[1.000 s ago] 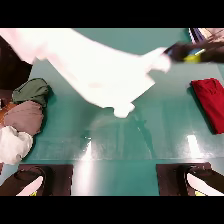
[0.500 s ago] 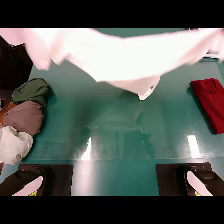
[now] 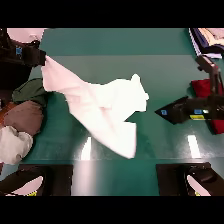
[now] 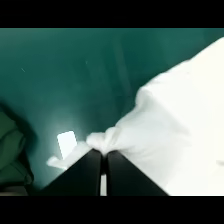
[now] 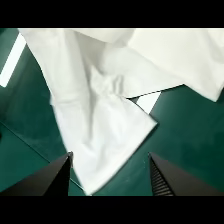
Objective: Fold the shirts.
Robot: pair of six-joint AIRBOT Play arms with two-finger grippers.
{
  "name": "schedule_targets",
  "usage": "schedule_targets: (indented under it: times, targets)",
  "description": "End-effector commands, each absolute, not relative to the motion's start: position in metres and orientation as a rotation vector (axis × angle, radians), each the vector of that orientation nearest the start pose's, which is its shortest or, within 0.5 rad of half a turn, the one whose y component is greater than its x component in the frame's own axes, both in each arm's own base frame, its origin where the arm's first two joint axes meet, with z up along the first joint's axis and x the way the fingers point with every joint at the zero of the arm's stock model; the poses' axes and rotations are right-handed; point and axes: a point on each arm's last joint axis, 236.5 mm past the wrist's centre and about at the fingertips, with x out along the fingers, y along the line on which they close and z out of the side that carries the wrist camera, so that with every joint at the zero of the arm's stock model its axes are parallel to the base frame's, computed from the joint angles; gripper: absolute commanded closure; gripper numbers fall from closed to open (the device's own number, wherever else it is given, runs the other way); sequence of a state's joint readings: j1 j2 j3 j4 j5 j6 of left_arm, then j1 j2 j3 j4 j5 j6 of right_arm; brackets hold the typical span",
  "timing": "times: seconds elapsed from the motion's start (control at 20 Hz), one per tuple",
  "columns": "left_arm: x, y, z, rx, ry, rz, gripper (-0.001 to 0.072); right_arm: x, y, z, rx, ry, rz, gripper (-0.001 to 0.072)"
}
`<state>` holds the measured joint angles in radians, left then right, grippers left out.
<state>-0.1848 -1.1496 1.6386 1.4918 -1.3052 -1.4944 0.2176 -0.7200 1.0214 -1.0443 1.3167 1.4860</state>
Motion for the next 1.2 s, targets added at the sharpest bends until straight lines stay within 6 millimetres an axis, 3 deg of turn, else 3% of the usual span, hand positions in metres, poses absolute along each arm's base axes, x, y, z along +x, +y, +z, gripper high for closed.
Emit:
schedule_targets:
  times: [0.0,0.1,0.2,0.4,0.6,0.75,0.8,0.9,0.95,1.05,1.15]
  targets:
    - [0.398,-0.094,0.228,0.096,0.828,-0.274,0.0683,0.277,0.168,0.137,0.213,1.048,0.595,0.0176]
    - [0.398,-0.095,0.228,0.091,0.828,-0.279,0.0683,0.32,0.156,0.117,0.229,1.073,0.543,0.0182]
    - [0.397,-0.096,0.228,0.089,0.83,-0.282,0.0683,0.35,0.148,0.078,0.253,1.157,0.502,0.0184]
    - [0.397,-0.096,0.228,0.089,0.831,-0.282,0.0683,0.358,0.153,-0.006,0.306,1.394,0.48,0.0212]
    - [0.397,-0.096,0.228,0.09,0.832,-0.282,0.0683,0.352,0.186,-0.05,0.305,1.487,0.534,0.0212]
    - [0.396,-0.096,0.226,0.091,0.84,-0.282,0.0683,0.342,0.202,-0.065,0.281,1.531,0.56,0.0218]
    - [0.396,-0.095,0.226,0.091,0.84,-0.282,0.0683,0.342,0.205,-0.065,0.272,1.524,0.565,0.0282]
    - [0.396,-0.096,0.226,0.091,0.84,-0.282,0.0683,0.346,0.212,-0.066,0.259,1.496,0.568,0.0286]
    - [0.396,-0.096,0.226,0.091,0.84,-0.282,0.0683,0.348,0.214,-0.066,0.248,1.486,0.568,0.0358]
    - [0.394,-0.095,0.225,0.092,0.847,-0.282,0.0683,0.349,0.214,-0.065,0.249,1.479,0.568,0.0703]
    - [0.397,-0.094,0.231,0.097,0.825,-0.275,0.0683,0.344,0.214,-0.051,0.243,1.47,0.586,0.0696]
